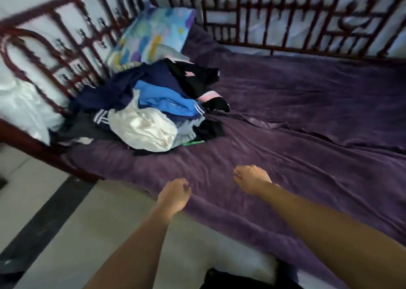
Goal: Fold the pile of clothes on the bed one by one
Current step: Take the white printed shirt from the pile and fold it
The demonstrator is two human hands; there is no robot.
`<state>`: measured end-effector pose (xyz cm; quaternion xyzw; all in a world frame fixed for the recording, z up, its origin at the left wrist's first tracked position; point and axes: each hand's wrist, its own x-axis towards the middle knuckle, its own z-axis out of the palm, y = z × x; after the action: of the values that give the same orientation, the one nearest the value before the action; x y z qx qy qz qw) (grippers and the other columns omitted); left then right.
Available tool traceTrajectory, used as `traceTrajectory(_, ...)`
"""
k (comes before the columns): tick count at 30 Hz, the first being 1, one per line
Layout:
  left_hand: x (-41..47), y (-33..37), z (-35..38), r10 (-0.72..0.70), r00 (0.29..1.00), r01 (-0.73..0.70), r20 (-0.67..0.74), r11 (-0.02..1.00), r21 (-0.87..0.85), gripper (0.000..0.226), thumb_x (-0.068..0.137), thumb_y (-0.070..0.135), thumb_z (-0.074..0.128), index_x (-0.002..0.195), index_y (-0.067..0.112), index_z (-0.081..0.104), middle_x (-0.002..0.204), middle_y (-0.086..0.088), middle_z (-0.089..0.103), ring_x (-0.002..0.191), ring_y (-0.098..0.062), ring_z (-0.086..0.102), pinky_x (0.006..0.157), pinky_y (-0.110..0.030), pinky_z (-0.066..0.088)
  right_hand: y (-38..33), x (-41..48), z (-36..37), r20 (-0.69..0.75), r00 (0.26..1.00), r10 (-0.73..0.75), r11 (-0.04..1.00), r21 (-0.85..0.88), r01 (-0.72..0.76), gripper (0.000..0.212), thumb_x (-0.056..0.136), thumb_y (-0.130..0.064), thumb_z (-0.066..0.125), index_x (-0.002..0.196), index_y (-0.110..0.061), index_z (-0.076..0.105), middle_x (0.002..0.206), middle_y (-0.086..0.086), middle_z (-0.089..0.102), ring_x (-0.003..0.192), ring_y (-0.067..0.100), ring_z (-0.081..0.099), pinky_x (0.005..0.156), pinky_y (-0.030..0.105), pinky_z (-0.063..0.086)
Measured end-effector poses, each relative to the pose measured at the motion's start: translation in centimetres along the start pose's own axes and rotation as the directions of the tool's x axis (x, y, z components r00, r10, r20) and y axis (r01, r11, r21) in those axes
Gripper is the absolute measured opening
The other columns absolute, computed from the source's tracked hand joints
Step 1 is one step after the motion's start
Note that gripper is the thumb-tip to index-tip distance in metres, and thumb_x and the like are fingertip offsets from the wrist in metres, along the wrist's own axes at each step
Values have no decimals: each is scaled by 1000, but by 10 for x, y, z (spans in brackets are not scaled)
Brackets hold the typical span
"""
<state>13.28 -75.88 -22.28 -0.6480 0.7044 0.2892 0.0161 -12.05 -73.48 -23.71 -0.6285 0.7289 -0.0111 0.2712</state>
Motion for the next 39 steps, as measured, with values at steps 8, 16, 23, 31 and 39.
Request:
traceTrajectory(8, 36, -89, -115, -57, 986, 40, -155, 993, -114, 32, 92, 32, 53, 120, 17, 61, 113, -4, 66, 110, -25, 59, 92, -33, 46, -139, 82, -49, -78, 989, -125, 991, -66, 120, 25, 91, -36, 51, 112, -29, 63, 119, 7, 64, 108, 30, 59, 81, 32, 44)
traceTrajectory(16, 128, -146, -190, -62, 988, 50, -139, 995, -91, 29, 92, 31, 53, 117, 19, 61, 115, -3, 64, 108, -21, 58, 88, -30, 44, -199, 201, -55, -38, 997, -62, 997, -54, 60, 35, 93, -34, 48, 126, -25, 56, 126, 6, 60, 112, 28, 58, 86, 33, 46)
traceTrajectory(23, 226, -183, -260, -62, 993, 59, -98, 997, -40, 31, 94, 29, 50, 120, 17, 59, 116, -4, 64, 109, -21, 58, 92, -35, 47, -265, 306, -50, 17, 999, -29, 999, 15, 29, 33, 92, -35, 51, 123, -25, 56, 125, 2, 60, 113, 25, 57, 88, 32, 45)
traceTrajectory(31, 322, -244, -281, -57, 996, 55, 71, 998, 19, 25, 94, 28, 49, 114, 17, 61, 112, -2, 65, 102, -19, 60, 87, -33, 49, -318, 387, -26, 72, 997, 0, 1000, -19, 2, 61, 86, -45, 61, 140, -28, 39, 139, 0, 47, 125, 22, 47, 92, 36, 44)
traceTrajectory(39, 431, -267, -268, 272, 900, -376, 341, 880, 289, 61, 85, 21, 56, 141, 35, 34, 140, -4, 32, 129, -27, 35, 103, -41, 37, -351, 418, 36, 235, 925, 297, 937, 113, -329, 40, 85, -44, 62, 115, -19, 56, 119, 8, 62, 111, 29, 58, 84, 35, 47)
